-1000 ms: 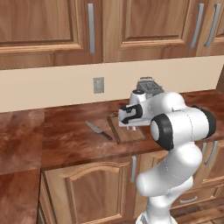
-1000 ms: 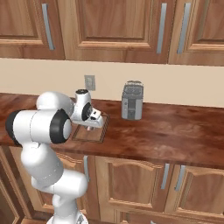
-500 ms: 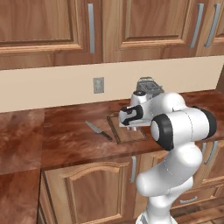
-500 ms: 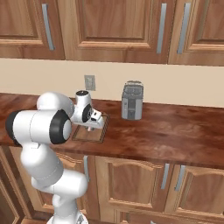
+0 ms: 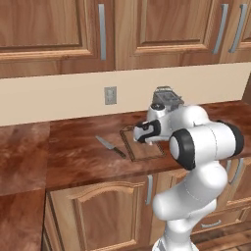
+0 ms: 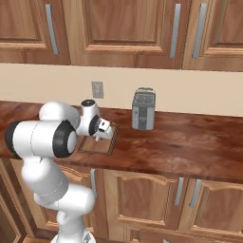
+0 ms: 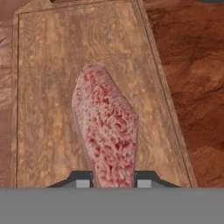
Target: Retrieve the steak from the fridge and place it on the cutting board.
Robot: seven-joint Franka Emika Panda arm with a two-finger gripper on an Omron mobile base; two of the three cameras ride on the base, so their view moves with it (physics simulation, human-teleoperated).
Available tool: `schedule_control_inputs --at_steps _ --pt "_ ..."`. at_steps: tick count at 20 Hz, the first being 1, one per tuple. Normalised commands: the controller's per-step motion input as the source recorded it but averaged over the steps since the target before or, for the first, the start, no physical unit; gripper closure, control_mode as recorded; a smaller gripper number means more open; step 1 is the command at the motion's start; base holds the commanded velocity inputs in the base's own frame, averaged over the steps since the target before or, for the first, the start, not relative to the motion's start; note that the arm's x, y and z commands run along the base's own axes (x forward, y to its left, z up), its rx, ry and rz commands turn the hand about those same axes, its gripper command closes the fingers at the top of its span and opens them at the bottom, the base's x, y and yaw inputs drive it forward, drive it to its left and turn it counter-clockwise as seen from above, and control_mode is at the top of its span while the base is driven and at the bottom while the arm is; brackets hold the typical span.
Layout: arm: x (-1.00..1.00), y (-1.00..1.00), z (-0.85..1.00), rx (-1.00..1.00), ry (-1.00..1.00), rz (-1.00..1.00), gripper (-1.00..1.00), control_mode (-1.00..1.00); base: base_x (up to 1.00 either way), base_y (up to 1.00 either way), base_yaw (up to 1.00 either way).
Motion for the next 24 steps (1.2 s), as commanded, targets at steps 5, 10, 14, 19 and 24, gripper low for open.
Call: schedule_control_inputs --at_steps 5,10,14,19,24 --pt "-0.01 -0.04 -0.02 0.0 -0.13 0.0 1.0 -1.0 0.0 0.0 0.0" --pt "0.01 0.0 -0.31 0.0 0.0 0.0 1.0 -1.0 0.0 0.0 0.0" --pt "0.04 0.0 -0.32 0.0 0.0 0.0 1.0 -1.0 0.0 0.0 0.0" --pt "0.0 0.0 -0.03 0.0 0.0 0.0 1.0 -1.0 0.0 0.0 0.0" --pt "0.0 0.03 -0.01 0.0 0.0 0.0 -1.0 -1.0 0.0 0.0 0.0"
